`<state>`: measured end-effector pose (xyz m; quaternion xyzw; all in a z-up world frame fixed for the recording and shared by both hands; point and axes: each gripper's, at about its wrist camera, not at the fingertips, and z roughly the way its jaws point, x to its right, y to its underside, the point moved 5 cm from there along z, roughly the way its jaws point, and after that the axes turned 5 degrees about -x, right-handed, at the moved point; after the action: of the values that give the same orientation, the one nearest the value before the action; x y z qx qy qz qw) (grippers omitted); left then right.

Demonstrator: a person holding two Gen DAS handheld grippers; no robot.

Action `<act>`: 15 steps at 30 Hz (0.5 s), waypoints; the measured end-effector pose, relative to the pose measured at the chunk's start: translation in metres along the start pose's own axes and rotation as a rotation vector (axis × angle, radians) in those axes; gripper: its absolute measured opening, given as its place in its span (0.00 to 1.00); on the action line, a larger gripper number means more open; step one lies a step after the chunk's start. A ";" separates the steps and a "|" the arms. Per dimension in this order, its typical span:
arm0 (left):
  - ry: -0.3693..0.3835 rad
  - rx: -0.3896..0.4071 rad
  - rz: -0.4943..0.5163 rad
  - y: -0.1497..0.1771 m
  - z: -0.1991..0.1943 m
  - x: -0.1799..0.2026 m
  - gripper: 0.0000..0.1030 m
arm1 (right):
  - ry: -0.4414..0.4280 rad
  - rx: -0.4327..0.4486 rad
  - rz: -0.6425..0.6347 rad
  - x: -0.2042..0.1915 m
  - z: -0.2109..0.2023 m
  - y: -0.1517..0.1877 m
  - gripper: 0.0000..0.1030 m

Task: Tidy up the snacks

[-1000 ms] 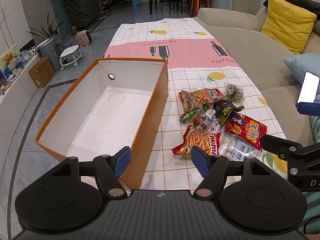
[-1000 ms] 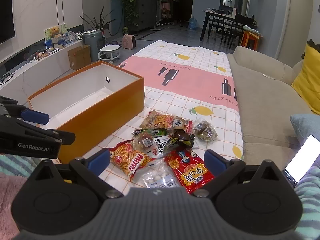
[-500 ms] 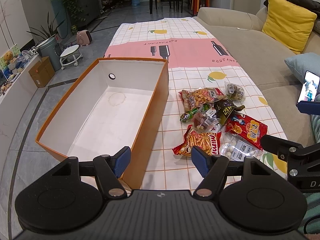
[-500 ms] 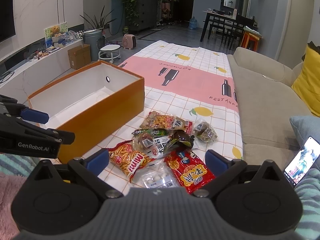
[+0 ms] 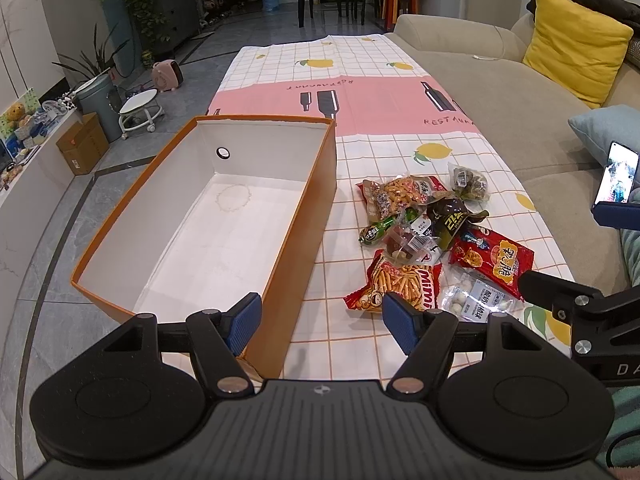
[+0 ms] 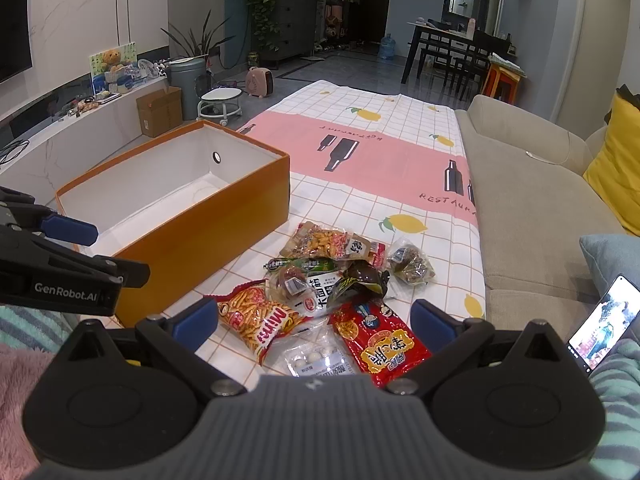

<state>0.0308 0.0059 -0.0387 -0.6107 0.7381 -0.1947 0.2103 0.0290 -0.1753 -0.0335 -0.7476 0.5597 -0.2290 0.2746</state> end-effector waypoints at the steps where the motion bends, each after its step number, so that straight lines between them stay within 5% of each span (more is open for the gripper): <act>1: 0.000 0.000 0.000 0.000 0.000 0.000 0.79 | 0.000 0.000 0.000 0.000 0.000 0.000 0.96; 15: 0.000 -0.004 0.004 0.001 0.002 0.001 0.78 | 0.000 -0.006 -0.004 -0.002 0.001 0.000 0.96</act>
<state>0.0307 0.0046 -0.0408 -0.6098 0.7397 -0.1930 0.2094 0.0286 -0.1736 -0.0345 -0.7494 0.5589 -0.2280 0.2719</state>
